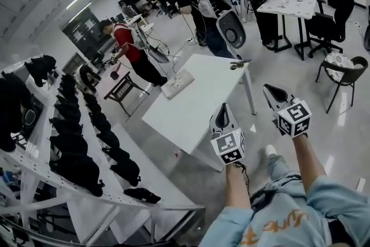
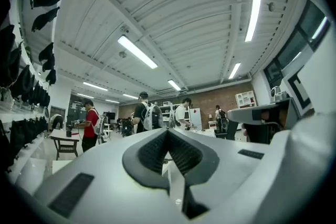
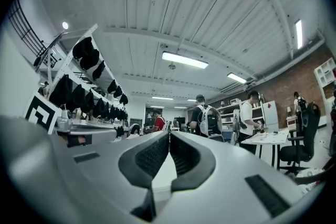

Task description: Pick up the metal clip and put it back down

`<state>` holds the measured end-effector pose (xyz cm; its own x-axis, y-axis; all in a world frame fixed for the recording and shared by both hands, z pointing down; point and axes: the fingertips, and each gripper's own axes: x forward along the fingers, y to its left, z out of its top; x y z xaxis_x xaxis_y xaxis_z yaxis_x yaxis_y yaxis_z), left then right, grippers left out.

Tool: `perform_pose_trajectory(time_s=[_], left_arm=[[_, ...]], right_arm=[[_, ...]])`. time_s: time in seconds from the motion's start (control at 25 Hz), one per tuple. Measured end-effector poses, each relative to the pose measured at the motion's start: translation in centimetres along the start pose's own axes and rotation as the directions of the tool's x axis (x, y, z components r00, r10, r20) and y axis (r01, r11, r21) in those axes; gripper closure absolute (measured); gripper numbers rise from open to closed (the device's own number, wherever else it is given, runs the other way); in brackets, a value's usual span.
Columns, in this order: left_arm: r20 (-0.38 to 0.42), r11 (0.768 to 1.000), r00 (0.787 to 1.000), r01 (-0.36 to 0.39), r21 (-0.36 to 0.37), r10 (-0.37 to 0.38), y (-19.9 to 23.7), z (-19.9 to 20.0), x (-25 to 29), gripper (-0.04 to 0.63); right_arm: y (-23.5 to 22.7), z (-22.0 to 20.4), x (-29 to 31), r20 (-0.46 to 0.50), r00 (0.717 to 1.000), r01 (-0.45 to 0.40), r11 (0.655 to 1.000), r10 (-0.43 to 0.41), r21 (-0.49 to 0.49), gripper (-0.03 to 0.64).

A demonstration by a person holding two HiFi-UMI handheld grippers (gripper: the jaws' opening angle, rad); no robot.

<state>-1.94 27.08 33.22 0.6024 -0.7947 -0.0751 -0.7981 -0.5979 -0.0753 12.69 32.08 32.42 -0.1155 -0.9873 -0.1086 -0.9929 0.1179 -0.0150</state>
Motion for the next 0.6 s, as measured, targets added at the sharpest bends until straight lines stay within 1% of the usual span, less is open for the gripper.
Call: perform_pose_trajectory(time_s=[0.2, 0.4, 0.52, 0.6], left_arm=[[-0.027, 1.0, 1.0, -0.011, 0.001, 0.011, 0.3, -1.6, 3.5, 0.586], [-0.061, 0.999, 0.998, -0.029, -0.016, 0.028, 0.4, -4.9, 10.4, 0.586], [-0.081, 0.999, 0.996, -0.03, -0.03, 0.027, 0.4, -7.4, 15.1, 0.586], [-0.112, 0.998, 0.993, -0.03, -0.047, 0.024, 0.4, -9.2, 18.2, 0.586]], right_arm=[[-2.3, -1.8, 3.0, -0.004, 1.0, -0.016, 0.999, 0.016, 0.029, 0.588], [-6.1, -5.4, 8.6, -0.039, 0.998, -0.038, 0.999, 0.039, 0.031, 0.588], [-8.9, -8.2, 12.1, -0.086, 0.996, -0.038, 0.999, 0.04, 0.019, 0.588], [-11.2, -10.0, 14.3, -0.117, 0.993, -0.025, 0.999, 0.029, 0.035, 0.588]])
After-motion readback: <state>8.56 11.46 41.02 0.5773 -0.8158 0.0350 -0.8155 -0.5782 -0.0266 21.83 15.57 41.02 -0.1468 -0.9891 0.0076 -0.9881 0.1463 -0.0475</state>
